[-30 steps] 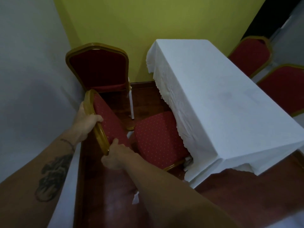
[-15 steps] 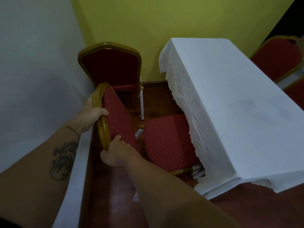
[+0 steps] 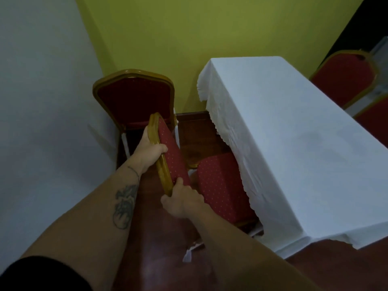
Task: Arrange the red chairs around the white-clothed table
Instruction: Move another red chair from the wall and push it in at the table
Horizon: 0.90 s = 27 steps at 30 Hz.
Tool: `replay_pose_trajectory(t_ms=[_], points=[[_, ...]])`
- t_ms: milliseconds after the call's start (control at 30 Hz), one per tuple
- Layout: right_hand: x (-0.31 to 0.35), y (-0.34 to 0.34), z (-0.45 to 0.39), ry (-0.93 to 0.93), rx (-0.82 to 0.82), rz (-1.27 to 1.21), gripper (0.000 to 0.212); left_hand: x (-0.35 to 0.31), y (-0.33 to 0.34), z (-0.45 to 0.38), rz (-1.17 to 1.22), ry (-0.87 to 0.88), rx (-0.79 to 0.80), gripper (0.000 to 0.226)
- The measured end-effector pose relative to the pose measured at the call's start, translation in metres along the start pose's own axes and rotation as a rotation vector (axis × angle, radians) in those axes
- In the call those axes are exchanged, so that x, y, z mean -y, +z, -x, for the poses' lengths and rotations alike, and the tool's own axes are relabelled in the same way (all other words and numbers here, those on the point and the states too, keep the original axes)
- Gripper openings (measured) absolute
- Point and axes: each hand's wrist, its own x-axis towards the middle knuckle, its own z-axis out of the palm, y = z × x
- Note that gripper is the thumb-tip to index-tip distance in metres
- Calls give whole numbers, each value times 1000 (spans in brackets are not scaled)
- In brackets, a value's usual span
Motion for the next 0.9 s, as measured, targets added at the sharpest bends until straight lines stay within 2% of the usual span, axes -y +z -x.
replay_pose_trajectory(t_ms=[300, 433, 633, 700, 800, 900], points=[[-39, -30, -17, 79, -71, -31, 88, -18, 60, -27, 0, 5, -25, 84], [-43, -32, -24, 76, -92, -30, 88, -19, 68, -33, 16, 45, -53, 78], [-50, -47, -24, 78, 5, -24, 97, -19, 63, -29, -128, -10, -49, 79], [-53, -61, -23, 36, 38, -23, 102, -26, 58, -23, -276, -39, -19, 64], [-52, -90, -27, -24, 64, -82, 102, -37, 52, -15, -519, -37, -4, 26], [-46, -126, -40, -83, 36, -81, 99, -58, 43, -15, -600, -118, -26, 31]])
